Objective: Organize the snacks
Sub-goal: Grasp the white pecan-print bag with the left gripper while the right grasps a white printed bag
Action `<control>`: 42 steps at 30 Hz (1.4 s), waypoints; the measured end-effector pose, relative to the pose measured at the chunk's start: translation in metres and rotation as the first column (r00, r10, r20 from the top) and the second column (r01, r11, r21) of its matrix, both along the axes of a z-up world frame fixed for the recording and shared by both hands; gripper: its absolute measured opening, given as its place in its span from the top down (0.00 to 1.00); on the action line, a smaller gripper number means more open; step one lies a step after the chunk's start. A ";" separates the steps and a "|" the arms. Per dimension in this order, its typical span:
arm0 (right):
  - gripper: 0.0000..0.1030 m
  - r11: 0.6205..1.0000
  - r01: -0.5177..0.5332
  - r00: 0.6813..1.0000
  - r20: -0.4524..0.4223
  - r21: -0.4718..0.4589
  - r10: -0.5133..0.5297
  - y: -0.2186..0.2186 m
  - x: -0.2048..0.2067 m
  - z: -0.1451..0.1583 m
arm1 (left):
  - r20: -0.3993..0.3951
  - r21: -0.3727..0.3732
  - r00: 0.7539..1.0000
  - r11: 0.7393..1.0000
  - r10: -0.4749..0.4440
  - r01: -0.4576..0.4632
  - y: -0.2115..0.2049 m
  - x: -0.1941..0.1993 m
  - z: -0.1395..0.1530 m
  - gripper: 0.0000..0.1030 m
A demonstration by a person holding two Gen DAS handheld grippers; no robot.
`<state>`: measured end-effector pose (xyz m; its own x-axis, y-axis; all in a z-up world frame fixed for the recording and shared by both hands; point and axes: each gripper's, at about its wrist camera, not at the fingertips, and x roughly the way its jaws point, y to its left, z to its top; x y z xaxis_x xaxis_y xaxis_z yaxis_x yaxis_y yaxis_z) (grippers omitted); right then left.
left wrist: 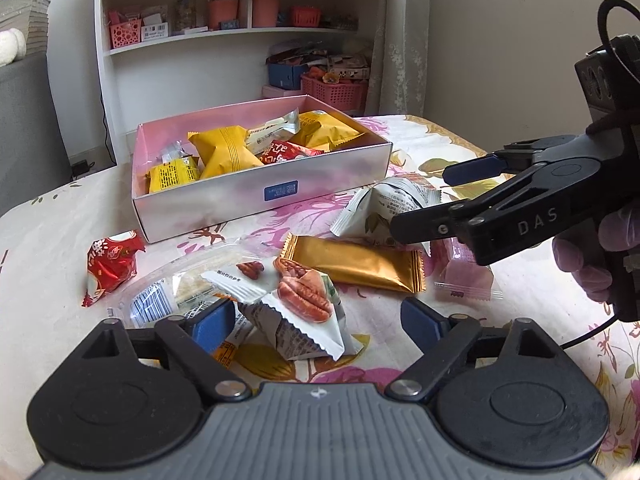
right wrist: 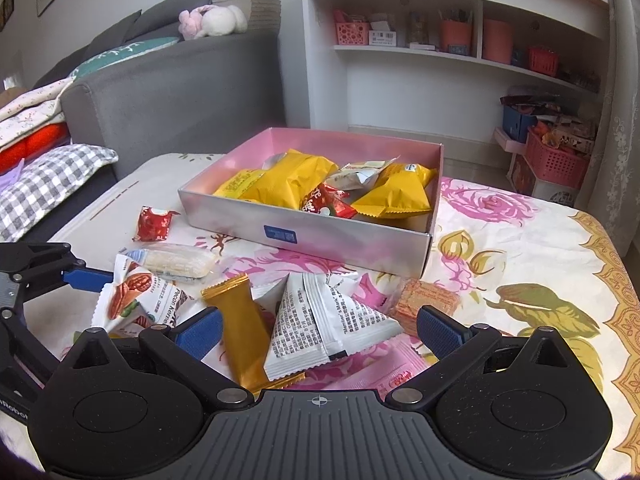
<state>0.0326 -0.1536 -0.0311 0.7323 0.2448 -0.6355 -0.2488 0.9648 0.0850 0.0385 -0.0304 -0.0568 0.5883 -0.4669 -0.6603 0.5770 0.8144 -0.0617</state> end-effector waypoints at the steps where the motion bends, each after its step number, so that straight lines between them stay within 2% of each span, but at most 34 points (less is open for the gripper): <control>1: 0.00 1.000 0.001 1.000 -0.003 0.000 -0.001 0.001 0.002 -0.001 | -0.003 0.001 1.000 1.000 0.005 -0.005 0.000 0.001 0.000 0.20; 6: 0.00 1.000 0.005 1.000 -0.025 -0.008 -0.005 0.006 0.013 -0.006 | -0.023 -0.012 0.999 1.000 0.027 -0.027 0.000 0.006 0.000 0.32; 12: 0.00 0.999 0.026 0.998 -0.061 -0.025 -0.028 0.010 0.022 -0.011 | -0.039 -0.016 0.998 0.998 0.057 -0.057 0.006 0.010 0.001 0.50; 19: 0.02 0.998 0.049 0.996 -0.073 -0.038 -0.051 0.011 0.027 -0.011 | -0.050 -0.030 0.997 0.998 0.061 -0.062 0.009 0.010 0.002 0.51; 27: 0.16 0.997 0.053 0.995 -0.080 -0.061 -0.057 0.012 0.028 -0.012 | -0.058 -0.037 0.996 0.997 0.067 -0.070 0.009 0.011 0.003 0.51; 30: 0.27 0.997 0.056 0.995 -0.084 -0.061 -0.061 0.010 0.029 -0.012 | -0.062 -0.043 0.996 0.996 0.071 -0.073 0.010 0.012 0.004 0.51; 37: 0.33 0.996 0.050 0.996 -0.073 -0.073 -0.055 0.011 0.028 -0.008 | -0.067 -0.050 0.995 0.996 0.073 -0.077 0.011 0.012 0.006 0.51; 42: 0.35 0.997 0.056 0.994 -0.086 -0.049 -0.060 0.011 0.028 -0.006 | -0.068 -0.062 0.995 0.995 0.078 -0.082 0.013 0.013 0.008 0.53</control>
<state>0.0611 -0.1427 -0.0367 0.6852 0.1725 -0.7076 -0.1862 0.9807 0.0588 0.0514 -0.0173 -0.0488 0.5821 -0.4626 -0.6688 0.5030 0.8510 -0.1508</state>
